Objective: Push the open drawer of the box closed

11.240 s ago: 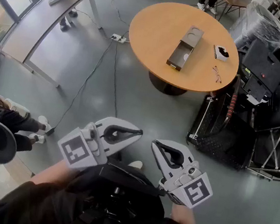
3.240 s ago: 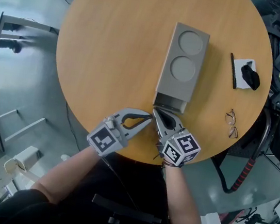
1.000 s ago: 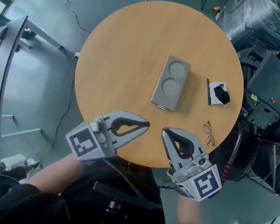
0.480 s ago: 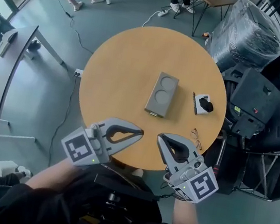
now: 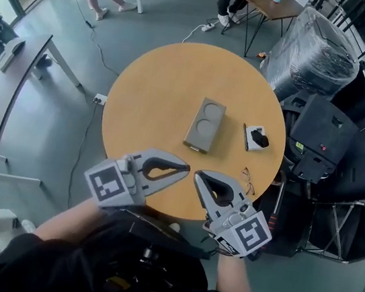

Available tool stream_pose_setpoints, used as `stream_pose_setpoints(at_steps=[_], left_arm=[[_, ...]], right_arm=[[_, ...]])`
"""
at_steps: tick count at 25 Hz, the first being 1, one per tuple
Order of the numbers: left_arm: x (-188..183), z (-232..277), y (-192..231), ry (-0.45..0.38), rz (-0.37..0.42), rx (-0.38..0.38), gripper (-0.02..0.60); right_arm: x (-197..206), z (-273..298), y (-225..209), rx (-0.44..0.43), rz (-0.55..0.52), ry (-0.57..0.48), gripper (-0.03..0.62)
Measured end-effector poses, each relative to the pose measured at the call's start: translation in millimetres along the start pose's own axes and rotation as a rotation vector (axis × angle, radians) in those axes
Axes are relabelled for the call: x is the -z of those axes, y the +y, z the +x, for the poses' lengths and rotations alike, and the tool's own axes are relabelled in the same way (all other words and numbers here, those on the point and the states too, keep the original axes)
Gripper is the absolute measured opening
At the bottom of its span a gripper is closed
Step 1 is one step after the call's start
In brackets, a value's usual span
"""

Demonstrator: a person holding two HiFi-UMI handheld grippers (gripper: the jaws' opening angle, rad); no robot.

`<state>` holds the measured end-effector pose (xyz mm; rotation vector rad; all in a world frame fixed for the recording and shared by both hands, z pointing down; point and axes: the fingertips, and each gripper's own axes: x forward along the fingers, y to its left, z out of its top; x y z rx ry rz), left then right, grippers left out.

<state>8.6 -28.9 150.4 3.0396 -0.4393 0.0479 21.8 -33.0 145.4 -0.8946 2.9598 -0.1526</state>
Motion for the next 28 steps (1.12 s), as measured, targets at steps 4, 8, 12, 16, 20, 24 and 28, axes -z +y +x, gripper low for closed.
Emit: stream_pose_setpoints(at_steps=[4, 8, 12, 16, 20, 24, 28], left_arm=[[-0.2, 2.4, -4.5, 0.005, -0.003, 0.004, 0.028], [6.1, 8.4, -9.5, 0.013, -0.008, -0.001, 0.028], [6.5, 8.8, -9.9, 0.017, -0.010, 0.002, 0.028], [8.8, 12.9, -12.4, 0.023, -0.010, 0.006, 0.028], [7.1, 13.2, -15.5, 0.026, -0.012, 0.007, 0.028], [6.7, 11.5, -15.9, 0.021, -0.009, 0.007, 0.028], [4.1, 11.3, -14.1, 0.020, -0.006, 0.005, 0.028]], right_arm=[[-1.8, -6.2, -0.4, 0.019, -0.004, 0.000, 0.002], [3.5, -15.8, 0.3, 0.022, -0.001, 0.002, 0.002], [4.2, -15.3, 1.6, 0.020, 0.000, 0.004, 0.002], [5.7, -19.1, 0.6, 0.019, 0.002, 0.006, 0.002], [4.6, -20.2, 2.9, 0.015, 0.001, 0.008, 0.002], [4.7, -18.5, 5.2, 0.013, -0.003, 0.008, 0.002], [2.6, -17.3, 3.4, 0.016, 0.000, 0.004, 0.002]])
